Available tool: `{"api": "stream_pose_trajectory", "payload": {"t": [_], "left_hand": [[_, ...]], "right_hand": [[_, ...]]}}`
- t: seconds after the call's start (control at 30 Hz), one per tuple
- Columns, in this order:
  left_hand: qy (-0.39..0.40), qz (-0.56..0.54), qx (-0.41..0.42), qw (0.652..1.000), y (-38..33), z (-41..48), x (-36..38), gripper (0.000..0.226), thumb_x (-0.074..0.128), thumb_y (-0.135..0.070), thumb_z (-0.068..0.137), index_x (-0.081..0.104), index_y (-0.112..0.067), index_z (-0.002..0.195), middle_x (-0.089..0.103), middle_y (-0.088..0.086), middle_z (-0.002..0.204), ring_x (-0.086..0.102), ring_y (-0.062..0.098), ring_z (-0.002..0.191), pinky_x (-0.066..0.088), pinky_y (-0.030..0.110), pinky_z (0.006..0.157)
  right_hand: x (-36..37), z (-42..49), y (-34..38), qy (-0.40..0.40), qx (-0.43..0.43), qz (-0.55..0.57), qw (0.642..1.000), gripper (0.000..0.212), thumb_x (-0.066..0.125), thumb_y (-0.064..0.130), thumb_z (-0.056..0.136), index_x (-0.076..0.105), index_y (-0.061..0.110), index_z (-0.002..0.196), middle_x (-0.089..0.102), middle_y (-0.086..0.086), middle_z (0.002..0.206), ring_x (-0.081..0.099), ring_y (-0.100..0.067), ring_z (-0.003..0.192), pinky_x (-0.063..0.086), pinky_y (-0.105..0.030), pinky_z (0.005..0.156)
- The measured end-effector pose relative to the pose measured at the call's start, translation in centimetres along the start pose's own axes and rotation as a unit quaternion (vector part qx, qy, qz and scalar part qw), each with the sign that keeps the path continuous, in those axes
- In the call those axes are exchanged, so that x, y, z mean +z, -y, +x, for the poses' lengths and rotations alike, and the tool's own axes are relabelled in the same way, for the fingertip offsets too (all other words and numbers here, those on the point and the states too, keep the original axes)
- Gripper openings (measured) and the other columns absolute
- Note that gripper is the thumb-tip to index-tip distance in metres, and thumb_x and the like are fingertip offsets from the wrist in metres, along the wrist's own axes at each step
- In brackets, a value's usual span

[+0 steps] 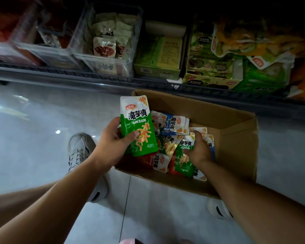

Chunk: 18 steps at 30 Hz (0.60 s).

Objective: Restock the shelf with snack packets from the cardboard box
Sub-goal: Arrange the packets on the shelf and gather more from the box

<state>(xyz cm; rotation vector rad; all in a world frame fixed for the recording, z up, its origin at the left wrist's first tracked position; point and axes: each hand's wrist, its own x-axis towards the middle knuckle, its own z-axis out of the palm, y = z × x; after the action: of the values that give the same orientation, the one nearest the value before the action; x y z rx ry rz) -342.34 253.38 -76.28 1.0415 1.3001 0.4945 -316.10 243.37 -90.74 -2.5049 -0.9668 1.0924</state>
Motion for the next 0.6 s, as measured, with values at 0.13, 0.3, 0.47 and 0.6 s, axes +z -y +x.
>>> {"api": "stream_pose_trajectory", "payload": {"t": [0.13, 0.3, 0.47, 0.6], "left_hand": [[0.003, -0.005, 0.002, 1.0, -0.3, 0.0, 0.2, 0.032, 0.069, -0.008, 0.095, 0.059, -0.021, 0.123, 0.078, 0.0, 0.105, 0.077, 0.016, 0.091, 0.062, 0.024, 0.068], [0.028, 0.005, -0.001, 1.0, -0.8, -0.1, 0.4, 0.034, 0.067, -0.009, 0.097, 0.055, -0.021, 0.126, 0.075, 0.0, 0.112, 0.077, 0.014, 0.093, 0.062, 0.029, 0.074], [0.069, -0.025, 0.006, 0.997, -1.7, -0.8, 1.4, 0.038, 0.068, -0.006, 0.094, 0.057, -0.016, 0.128, 0.075, 0.004, 0.118, 0.075, 0.019, 0.104, 0.06, 0.042, 0.089], [0.088, -0.067, 0.017, 0.994, -2.3, -1.3, 1.7, 0.034, 0.068, -0.004, 0.092, 0.062, -0.012, 0.125, 0.075, 0.01, 0.118, 0.073, 0.028, 0.108, 0.059, 0.045, 0.092]], "right_hand": [[-2.7, -0.8, -0.4, -0.025, -0.011, 0.087, 0.996, 0.091, 0.074, 0.002, 0.085, 0.024, 0.034, 0.154, 0.053, -0.007, 0.139, 0.057, -0.028, 0.122, 0.055, -0.047, 0.093], [-7.4, -3.4, 1.9, -0.089, -0.085, 0.134, 0.983, 0.047, 0.067, 0.009, 0.093, 0.053, 0.034, 0.13, 0.052, -0.004, 0.136, 0.057, -0.02, 0.113, 0.052, -0.02, 0.074], [-9.8, -7.1, 10.3, -0.079, -0.182, 0.212, 0.957, 0.016, 0.074, 0.018, 0.089, 0.068, 0.029, 0.1, 0.066, 0.002, 0.112, 0.066, -0.008, 0.084, 0.053, -0.021, 0.065], [-9.7, -10.1, 14.4, -0.036, -0.238, 0.235, 0.942, 0.021, 0.079, 0.02, 0.085, 0.067, 0.032, 0.096, 0.068, 0.007, 0.101, 0.065, -0.005, 0.087, 0.05, -0.021, 0.074]]}}
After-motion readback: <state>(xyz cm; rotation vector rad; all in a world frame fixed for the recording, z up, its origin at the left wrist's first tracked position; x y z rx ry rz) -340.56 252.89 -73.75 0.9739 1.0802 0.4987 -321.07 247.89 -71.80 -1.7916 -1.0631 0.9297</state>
